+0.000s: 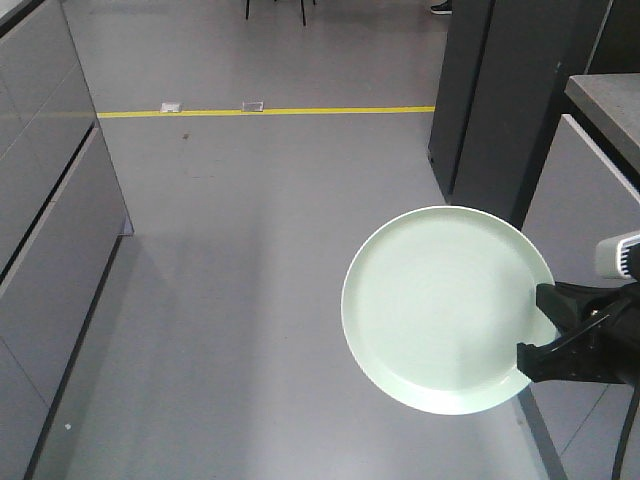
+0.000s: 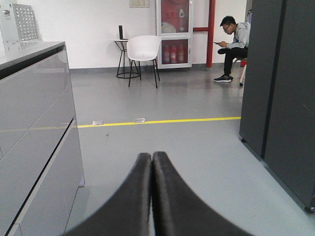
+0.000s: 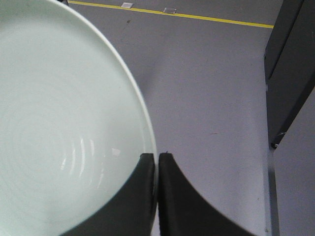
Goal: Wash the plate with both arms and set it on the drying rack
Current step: 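Continue driving toward the far counter with the plate held, then turn the base toward the steel sink, plate held in right gripper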
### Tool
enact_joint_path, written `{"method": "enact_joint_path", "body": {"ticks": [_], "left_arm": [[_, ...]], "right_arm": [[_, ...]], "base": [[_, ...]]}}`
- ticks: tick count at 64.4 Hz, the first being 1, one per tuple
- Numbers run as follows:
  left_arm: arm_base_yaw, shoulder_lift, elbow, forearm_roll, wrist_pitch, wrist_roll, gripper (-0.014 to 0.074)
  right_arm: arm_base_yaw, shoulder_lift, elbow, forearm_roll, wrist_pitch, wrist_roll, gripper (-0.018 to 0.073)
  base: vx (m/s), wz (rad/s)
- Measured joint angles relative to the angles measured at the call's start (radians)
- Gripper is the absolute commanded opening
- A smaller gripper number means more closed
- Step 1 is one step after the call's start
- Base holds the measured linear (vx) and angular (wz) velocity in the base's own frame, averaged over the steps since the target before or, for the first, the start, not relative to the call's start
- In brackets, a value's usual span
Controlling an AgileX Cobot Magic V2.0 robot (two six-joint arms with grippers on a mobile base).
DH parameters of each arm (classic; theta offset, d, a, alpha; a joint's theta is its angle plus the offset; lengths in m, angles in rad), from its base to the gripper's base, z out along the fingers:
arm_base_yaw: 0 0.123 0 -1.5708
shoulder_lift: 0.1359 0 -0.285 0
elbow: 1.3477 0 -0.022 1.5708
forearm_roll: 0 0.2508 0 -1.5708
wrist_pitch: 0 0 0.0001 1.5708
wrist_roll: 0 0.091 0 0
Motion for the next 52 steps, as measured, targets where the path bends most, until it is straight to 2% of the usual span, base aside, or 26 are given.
{"method": "enact_joint_path", "body": {"ticks": [52], "left_arm": [[0.0, 0.0, 0.0, 0.0, 0.0, 0.0, -0.0006]], "right_arm": [[0.0, 0.0, 0.0, 0.0, 0.0, 0.0, -0.0008]], "base": [[0.09, -0.09]]}}
